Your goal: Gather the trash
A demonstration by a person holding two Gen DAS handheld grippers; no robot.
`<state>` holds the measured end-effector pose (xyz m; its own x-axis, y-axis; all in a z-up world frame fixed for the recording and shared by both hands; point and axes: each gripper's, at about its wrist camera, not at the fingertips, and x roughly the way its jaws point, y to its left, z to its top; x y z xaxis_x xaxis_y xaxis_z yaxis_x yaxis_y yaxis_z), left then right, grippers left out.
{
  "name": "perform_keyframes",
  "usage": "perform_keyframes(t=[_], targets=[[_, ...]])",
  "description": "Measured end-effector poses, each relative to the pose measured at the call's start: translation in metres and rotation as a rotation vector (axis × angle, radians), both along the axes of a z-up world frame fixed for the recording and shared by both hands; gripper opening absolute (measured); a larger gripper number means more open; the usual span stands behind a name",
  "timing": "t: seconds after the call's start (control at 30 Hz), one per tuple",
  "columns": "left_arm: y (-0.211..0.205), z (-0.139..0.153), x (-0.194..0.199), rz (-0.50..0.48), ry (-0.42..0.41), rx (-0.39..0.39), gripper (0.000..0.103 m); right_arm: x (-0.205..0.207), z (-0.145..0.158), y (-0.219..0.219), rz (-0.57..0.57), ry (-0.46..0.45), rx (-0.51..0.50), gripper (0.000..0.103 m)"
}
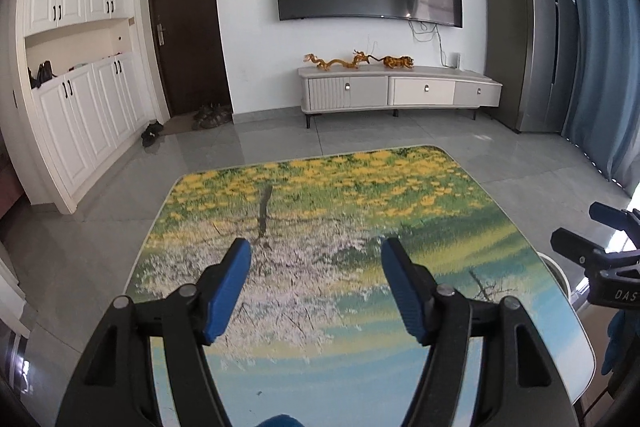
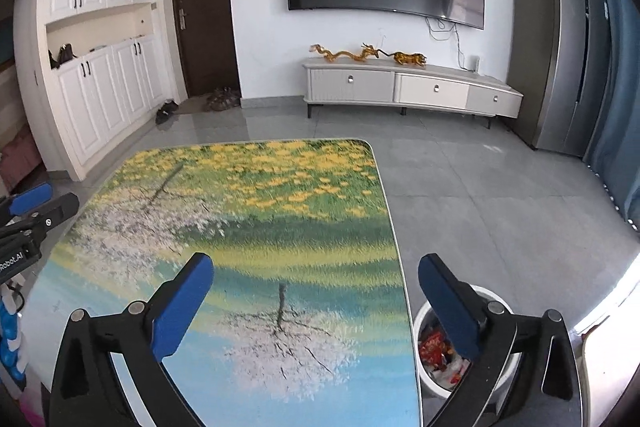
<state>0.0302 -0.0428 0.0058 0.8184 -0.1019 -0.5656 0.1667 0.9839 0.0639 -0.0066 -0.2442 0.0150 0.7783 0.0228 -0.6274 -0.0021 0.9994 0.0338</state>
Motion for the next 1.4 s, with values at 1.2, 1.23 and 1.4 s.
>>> perform_keyframes(t=[1.2, 1.23, 1.4], targets=[[-0.081, 0.009, -0.028, -0.090, -0.072, 0.063, 0.071, -0.047, 0.002, -0.077, -0.188, -0.096, -0.009, 0.103], [-0.081, 0.009, -0.028, -0.090, -0.070, 0.060, 0.071, -0.046, 0.002, -0.077, -0.188, -0.096, -0.009, 0.103], [-0.078, 0.010, -0.029, -0.082, -0.073, 0.050, 0.071, -0.047, 0.000, -0.076, -0.185, -0.095, -0.013, 0.103]])
